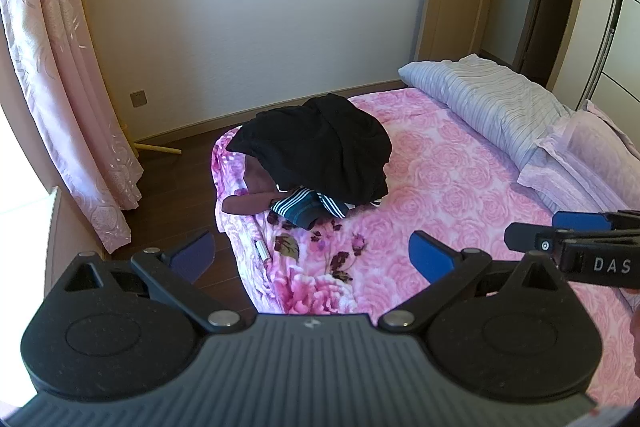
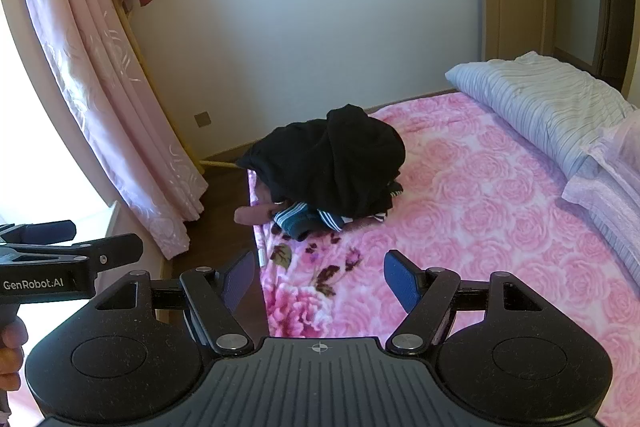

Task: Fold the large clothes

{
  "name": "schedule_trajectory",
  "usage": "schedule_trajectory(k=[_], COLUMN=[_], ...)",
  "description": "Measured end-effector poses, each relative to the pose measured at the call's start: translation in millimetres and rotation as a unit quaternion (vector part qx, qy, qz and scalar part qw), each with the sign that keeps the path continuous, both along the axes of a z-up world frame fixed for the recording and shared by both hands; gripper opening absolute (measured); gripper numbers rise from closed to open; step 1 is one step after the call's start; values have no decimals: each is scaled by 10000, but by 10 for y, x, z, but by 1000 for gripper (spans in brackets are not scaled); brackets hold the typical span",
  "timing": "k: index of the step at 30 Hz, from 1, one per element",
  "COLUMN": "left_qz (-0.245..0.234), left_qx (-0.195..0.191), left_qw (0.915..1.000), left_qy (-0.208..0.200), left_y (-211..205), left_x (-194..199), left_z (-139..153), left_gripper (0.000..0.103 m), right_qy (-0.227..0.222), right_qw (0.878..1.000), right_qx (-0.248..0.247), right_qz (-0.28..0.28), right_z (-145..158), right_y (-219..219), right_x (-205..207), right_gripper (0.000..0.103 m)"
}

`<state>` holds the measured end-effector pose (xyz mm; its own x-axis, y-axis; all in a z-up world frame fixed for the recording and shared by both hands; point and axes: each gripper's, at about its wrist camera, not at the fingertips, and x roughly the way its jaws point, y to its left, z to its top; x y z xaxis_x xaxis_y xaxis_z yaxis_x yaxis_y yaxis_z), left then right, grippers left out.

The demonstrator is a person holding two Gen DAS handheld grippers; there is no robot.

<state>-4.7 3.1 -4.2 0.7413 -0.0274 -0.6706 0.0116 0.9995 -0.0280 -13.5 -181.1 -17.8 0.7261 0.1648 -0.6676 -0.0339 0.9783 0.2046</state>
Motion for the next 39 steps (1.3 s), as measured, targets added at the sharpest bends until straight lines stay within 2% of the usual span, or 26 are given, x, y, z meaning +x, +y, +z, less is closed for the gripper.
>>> schedule_trajectory(k=[39], left_qz=[-31], left_qx=[4], left_qw=[10000], left_qy=[35], left_y=[-91], left_x=[57], left_z=[5], left_gripper=[102], right_qy=[63], right_qw=[10000], right_qx=[51], right_qz=[-34], right_z=[-40], right_y=[-81], right_x=[36], right_gripper=[69])
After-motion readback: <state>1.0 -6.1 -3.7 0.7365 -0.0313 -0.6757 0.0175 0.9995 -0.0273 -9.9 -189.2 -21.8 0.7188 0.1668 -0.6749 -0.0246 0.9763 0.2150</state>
